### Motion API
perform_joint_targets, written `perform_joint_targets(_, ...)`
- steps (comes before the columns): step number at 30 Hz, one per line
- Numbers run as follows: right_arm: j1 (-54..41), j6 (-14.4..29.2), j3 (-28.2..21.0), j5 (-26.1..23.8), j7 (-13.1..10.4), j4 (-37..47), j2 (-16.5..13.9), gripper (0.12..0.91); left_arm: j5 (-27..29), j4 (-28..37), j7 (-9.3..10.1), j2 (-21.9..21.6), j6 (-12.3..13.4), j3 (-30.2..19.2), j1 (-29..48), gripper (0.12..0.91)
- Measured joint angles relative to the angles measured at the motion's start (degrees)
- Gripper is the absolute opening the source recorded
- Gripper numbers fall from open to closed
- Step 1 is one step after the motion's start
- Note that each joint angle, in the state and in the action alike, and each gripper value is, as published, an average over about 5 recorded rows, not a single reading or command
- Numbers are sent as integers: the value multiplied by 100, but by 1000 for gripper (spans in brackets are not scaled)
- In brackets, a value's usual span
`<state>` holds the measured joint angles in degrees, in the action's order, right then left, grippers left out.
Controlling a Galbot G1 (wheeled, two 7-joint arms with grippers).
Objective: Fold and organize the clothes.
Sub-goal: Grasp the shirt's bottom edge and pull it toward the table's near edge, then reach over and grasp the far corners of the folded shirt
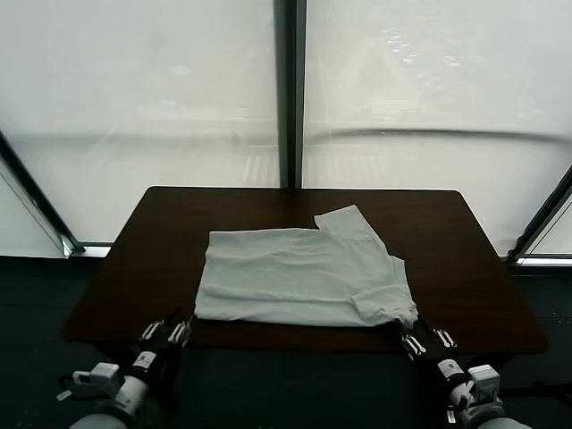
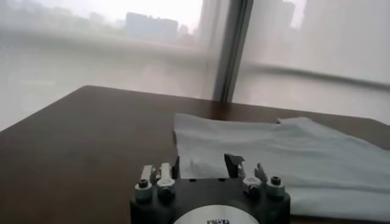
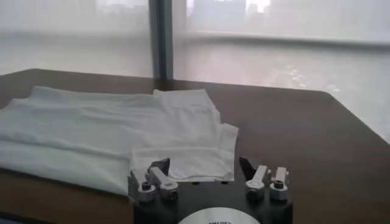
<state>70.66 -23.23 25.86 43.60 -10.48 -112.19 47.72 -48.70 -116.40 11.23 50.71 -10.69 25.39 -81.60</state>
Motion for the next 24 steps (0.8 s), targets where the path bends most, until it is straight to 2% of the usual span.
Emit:
perform_joint_targets(3, -714, -116, -425, 145, -49, 417, 30, 907, -330, 315, 22, -183, -191, -224, 574, 898)
perform_joint_targets(11, -2309, -241, -1392, 221, -24, 1668, 438, 907, -957, 1305, 35, -490, -474, -1021, 2186, 907)
perform_joint_targets(17, -3103, -169, -1791, 26, 198, 2581, 814, 907, -1198, 2094, 145, -389, -672, -1681, 3319, 907)
perform_joint_targets(24, -3747, -125, -2044, -173, 449, 3586, 1210, 907, -1085, 2959, 20, -150, -724, -2219, 4124, 907)
